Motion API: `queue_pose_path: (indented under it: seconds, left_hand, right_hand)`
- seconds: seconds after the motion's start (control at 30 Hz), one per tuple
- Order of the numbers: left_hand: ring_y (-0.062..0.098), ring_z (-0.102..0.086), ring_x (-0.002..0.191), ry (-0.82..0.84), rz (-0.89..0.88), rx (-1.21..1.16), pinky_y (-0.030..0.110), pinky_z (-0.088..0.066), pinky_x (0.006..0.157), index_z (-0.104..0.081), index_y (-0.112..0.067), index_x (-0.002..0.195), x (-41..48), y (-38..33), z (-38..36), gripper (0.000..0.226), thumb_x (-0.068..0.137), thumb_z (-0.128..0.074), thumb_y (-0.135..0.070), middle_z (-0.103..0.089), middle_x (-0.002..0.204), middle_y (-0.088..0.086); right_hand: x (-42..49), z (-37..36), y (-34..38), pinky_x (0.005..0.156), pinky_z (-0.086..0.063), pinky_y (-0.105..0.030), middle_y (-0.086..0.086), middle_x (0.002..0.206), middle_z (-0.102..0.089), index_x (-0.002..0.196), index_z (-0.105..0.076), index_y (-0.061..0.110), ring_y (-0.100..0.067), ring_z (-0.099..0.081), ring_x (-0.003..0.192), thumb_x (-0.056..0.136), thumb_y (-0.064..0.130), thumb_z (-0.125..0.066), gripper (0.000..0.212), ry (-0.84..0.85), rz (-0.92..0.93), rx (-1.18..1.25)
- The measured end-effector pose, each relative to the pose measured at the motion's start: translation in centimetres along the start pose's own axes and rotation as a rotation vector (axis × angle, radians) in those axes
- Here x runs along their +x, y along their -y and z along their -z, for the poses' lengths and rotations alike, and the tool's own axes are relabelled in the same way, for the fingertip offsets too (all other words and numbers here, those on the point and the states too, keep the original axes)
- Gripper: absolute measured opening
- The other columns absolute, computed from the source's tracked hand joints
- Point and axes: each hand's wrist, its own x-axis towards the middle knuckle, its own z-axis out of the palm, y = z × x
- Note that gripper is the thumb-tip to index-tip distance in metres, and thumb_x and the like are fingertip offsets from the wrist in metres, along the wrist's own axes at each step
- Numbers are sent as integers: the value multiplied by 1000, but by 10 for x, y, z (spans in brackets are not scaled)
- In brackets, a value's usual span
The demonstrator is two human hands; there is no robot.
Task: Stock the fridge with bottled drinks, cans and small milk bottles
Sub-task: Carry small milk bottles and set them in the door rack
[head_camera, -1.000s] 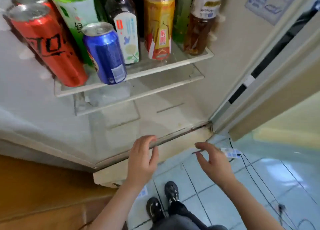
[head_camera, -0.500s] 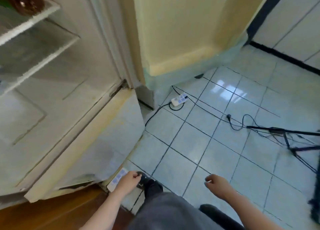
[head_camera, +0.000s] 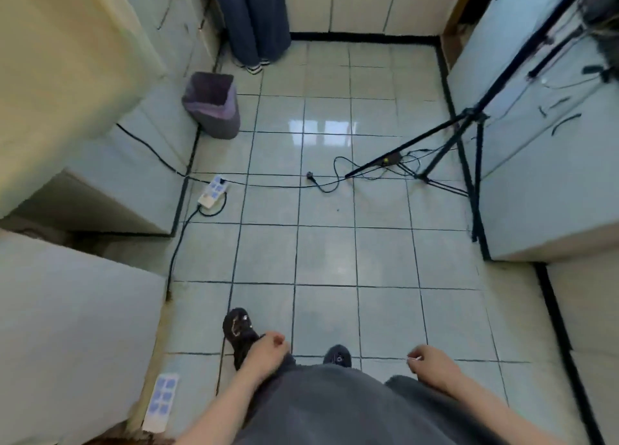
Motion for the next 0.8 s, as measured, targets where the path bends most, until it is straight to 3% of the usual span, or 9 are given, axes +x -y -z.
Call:
queue_pose_path:
  seconds: [0.13, 0.23, 0.3, 0.37, 0.47, 0.53, 0.6, 0.7, 0.8]
  left_hand:
    - [17, -54, 117, 93, -100, 246, 20, -37, 91, -52, -17, 129, 6, -82, -30, 38, 94, -51, -33, -59, 127, 1]
    - [19, -55, 115, 123, -135, 376, 23, -40, 94, -52, -16, 128, 22, -144, -38, 37, 94, -49, -32, -60, 125, 2]
    - [22, -54, 116, 128, -157, 474, 27, -41, 98, -51, -16, 128, 39, -186, -45, 38, 94, -48, -34, -58, 127, 3]
    - [23, -54, 116, 156, -184, 545, 27, -40, 96, -52, -15, 127, 58, -229, -59, 38, 95, -48, -34, -57, 127, 5]
    - [23, -53, 116, 230, -254, 678, 26, -39, 94, -53, -12, 126, 88, -298, -90, 38, 95, -49, -33, -57, 127, 7]
    - [23, -53, 116, 289, -298, 799, 26, -39, 95, -54, -13, 124, 106, -346, -118, 36, 94, -49, -33, -57, 127, 7]
    - [23, -53, 116, 334, -339, 930, 26, -39, 93, -54, -14, 121, 119, -396, -147, 34, 94, -49, -33, -58, 126, 7]
    - [21, -54, 117, 370, -446, 1109, 22, -38, 90, -53, -15, 124, 135, -469, -189, 36, 94, -49, -34, -59, 128, 7]
    - [24, -53, 119, 393, -552, 1231, 23, -39, 93, -51, -14, 128, 147, -544, -235, 39, 95, -48, -34, -57, 130, 10]
  right_hand:
    - [1, 16, -77, 81, -47, -25, -3, 89, -66, 85, -59, 19, -24, -65, 91, 90, 21, -49, 12, -32, -105, 271]
    - [1, 20, -116, 75, -49, -30, -5, 78, -67, 68, -56, 17, -19, -61, 70, 89, 15, -49, 22, -49, -186, 488]
    - [2, 16, -137, 62, -43, -27, -3, 72, -64, 63, -51, 17, -17, -58, 61, 89, 14, -48, 26, -61, -260, 600]
    - [5, 10, -155, 58, -36, -24, -2, 69, -62, 60, -49, 19, -15, -53, 57, 88, 15, -46, 28, -82, -317, 705]
    - [8, 10, -175, 63, -41, -25, -4, 77, -63, 71, -59, 18, -12, -53, 65, 92, 20, -44, 25, -48, -370, 828]
    - [6, 22, -196, 78, -49, -29, -12, 101, -68, 96, -67, 5, -18, -64, 89, 94, 21, -45, 27, -58, -460, 927]
    - [-1, 39, -220, 85, -49, -33, -18, 109, -65, 97, -67, 0, -25, -62, 103, 93, 17, -47, 27, -101, -534, 1038]
    - [-13, 68, -251, 77, -48, -30, -12, 99, -70, 92, -69, 5, -23, -64, 94, 92, 17, -49, 24, -243, -677, 1202]
    - [-15, 97, -270, 82, -49, -31, -3, 96, -67, 95, -62, 18, -19, -63, 91, 95, 20, -48, 15, -408, -750, 1391]
